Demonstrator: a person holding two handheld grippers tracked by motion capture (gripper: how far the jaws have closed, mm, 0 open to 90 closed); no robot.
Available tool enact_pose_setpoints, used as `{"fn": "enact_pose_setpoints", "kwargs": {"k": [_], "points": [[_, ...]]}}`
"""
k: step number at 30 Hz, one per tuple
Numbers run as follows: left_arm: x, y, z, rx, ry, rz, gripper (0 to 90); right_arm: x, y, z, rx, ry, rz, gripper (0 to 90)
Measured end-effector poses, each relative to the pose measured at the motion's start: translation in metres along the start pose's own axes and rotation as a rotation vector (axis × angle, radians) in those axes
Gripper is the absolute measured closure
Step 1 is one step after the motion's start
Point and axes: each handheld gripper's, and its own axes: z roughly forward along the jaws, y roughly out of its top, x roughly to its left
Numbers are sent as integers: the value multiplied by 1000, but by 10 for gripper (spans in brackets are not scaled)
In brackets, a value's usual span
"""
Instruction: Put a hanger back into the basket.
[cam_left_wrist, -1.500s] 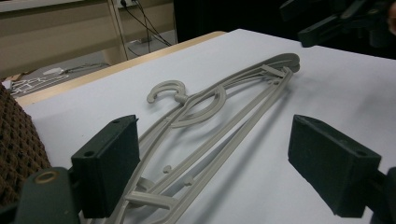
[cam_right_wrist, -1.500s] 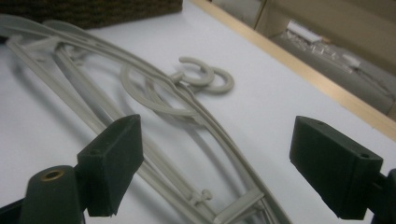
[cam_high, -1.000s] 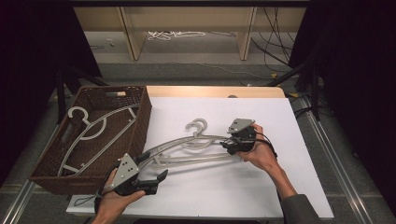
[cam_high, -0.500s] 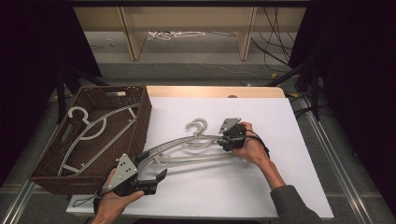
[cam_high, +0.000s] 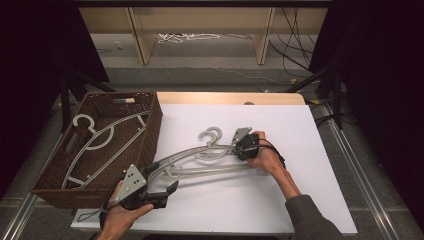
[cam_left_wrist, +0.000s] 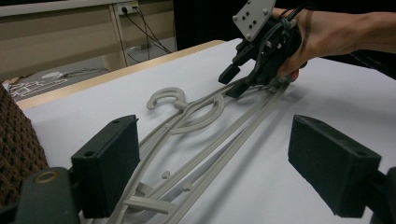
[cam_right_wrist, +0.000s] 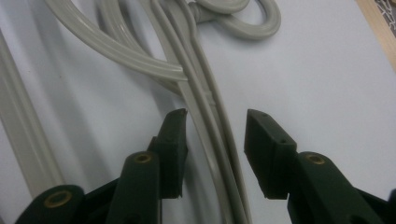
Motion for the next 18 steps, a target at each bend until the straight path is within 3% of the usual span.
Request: {"fn": "enact_pose_setpoints", "kwargs": {"k": [4,12,13,14,18], "points": [[0,0,0,2,-1,1,163,0,0,3,3,3,-3,648],[1,-1,0,13,-4,2,163,0,0,5,10,-34,-76,775],[1,-1,0,12,-4,-1,163,-1,0,3,11,-36,-101,783],[1,0,0,11,-5,-3,163,-4,0,1,20,-36,-163,789],[1,0,0,18,-3,0,163,0,4,-7,4,-34,-215,806]]}}
